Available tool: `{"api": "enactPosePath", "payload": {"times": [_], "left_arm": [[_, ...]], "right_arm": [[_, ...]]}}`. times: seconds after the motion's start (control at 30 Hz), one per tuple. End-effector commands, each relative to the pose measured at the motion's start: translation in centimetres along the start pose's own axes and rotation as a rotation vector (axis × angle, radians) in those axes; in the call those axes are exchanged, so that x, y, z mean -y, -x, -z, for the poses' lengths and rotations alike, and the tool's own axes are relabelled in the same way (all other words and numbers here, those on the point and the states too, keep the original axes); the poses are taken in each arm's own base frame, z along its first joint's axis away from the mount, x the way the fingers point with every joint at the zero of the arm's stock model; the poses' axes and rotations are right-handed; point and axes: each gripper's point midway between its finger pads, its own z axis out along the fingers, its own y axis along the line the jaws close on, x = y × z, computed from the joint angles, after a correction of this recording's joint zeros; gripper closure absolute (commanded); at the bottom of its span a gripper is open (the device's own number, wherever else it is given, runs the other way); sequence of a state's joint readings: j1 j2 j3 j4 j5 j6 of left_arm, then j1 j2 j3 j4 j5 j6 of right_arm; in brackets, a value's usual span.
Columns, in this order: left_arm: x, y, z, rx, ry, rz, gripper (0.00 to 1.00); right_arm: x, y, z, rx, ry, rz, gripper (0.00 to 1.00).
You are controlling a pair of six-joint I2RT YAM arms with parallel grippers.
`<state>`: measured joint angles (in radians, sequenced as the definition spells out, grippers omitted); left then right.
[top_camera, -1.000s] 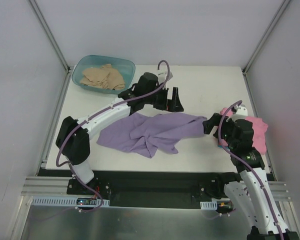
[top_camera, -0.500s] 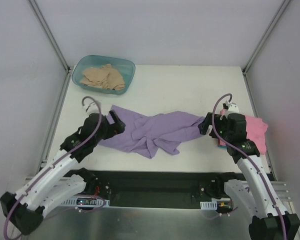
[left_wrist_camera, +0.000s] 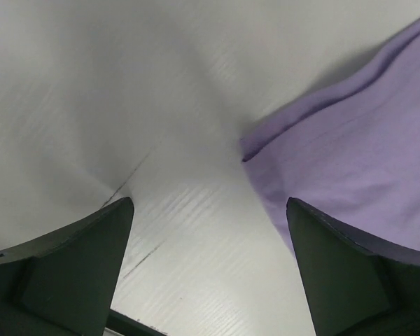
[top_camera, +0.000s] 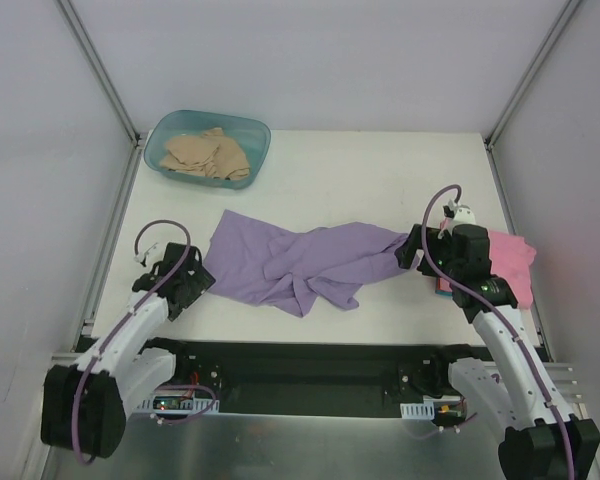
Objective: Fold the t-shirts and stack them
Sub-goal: Flatten out the tshirt
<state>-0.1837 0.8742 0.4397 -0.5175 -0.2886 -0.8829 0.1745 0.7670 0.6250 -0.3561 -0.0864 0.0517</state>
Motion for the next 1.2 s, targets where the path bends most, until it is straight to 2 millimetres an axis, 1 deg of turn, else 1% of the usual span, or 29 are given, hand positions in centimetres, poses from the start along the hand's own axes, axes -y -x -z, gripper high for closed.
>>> {"api": "enactPosePath", "payload": {"times": [0.0, 0.03, 0.07, 0.13, 0.2, 0.27, 0.37, 0.43, 0.47, 0.53, 0.57, 0.67, 0.83, 0.9, 0.93, 0.97, 1.03, 1.07, 1.1, 1.13, 1.17], "left_arm": [[1.5, -0.9, -1.9, -0.087, -0.022, 0.0, 0.16], [1.8, -1.0, -2.1, -0.098, -0.025, 0.002, 0.22], [1.9, -1.2, -2.5, -0.117, -0.017, 0.008, 0.32], [2.2, -1.2, -2.8, -0.131, -0.013, 0.007, 0.41], [2.1, -1.1, -3.2, -0.14, 0.003, 0.001, 0.45], [2.3, -1.3, -3.5, -0.152, 0.005, -0.003, 0.53], [2.6, -1.8, -3.6, -0.175, -0.01, -0.003, 0.55], [2.9, -1.9, -3.8, -0.184, -0.025, -0.002, 0.64], [2.9, -2.0, -3.8, -0.187, -0.028, -0.007, 0.7], [3.2, -1.9, -3.7, -0.192, -0.041, -0.014, 0.92], [3.3, -1.9, -3.7, -0.193, -0.043, -0.022, 1.0], [3.6, -1.5, -3.5, -0.175, -0.063, -0.038, 1.0], [3.1, -0.9, -3.0, -0.118, -0.086, -0.057, 1.0], [3.5, -0.2, -2.4, -0.075, -0.133, -0.071, 1.0], [3.5, -0.3, -2.3, -0.065, -0.15, -0.079, 1.0], [4.1, 0.4, -1.7, -0.028, -0.199, -0.096, 1.0], [4.1, 0.6, -1.3, 0.003, -0.227, -0.106, 1.0], [4.5, 1.3, -0.7, 0.043, -0.264, -0.111, 1.0], [4.6, 1.6, -0.6, 0.065, -0.274, -0.112, 1.0], [4.3, 1.4, -0.6, 0.073, -0.279, -0.11, 1.0], [4.7, 1.8, 0.0, 0.104, -0.314, -0.101, 1.0]], "right_arm": [[-0.9, 2.0, 0.5, 0.047, 0.02, 0.001, 0.03], [-0.9, 2.1, 0.5, 0.05, 0.018, 0.001, 0.03], [-0.8, 2.1, 0.5, 0.049, 0.016, -0.001, 0.03], [-0.7, 2.1, 0.5, 0.051, 0.008, 0.004, 0.03], [-0.6, 2.2, 0.5, 0.058, -0.001, 0.004, 0.03], [-0.6, 2.2, 0.4, 0.057, 0.002, 0.003, 0.03], [-0.7, 2.0, 0.3, 0.047, 0.007, 0.001, 0.03], [-0.6, 2.1, 0.2, 0.047, 0.004, 0.001, 0.03], [-0.5, 2.0, 0.1, 0.043, -0.001, 0.0, 0.03], [-0.5, 2.0, 0.2, 0.039, -0.004, 0.0, 0.03], [-0.3, 1.9, 0.1, 0.038, -0.012, 0.002, 0.03], [-0.4, 1.9, 0.0, 0.04, -0.011, 0.002, 0.03], [-0.6, 1.6, -0.3, 0.011, 0.004, 0.003, 0.03], [-0.7, 1.3, -0.6, -0.008, 0.006, 0.004, 0.03], [-0.8, 1.2, -0.6, -0.016, 0.006, 0.005, 0.03], [-0.9, 1.3, -0.7, -0.023, 0.006, 0.006, 0.03], [-0.9, 0.4, -1.2, -0.063, 0.0, 0.019, 0.03], [-0.7, 0.2, -1.4, -0.073, -0.02, 0.022, 0.03], [-0.7, -0.5, -1.9, -0.106, -0.025, 0.029, 0.03], [-1.3, -1.1, -2.1, -0.129, -0.014, 0.042, 0.03], [-1.4, -1.4, -2.4, -0.143, -0.022, 0.052, 0.02]]}}
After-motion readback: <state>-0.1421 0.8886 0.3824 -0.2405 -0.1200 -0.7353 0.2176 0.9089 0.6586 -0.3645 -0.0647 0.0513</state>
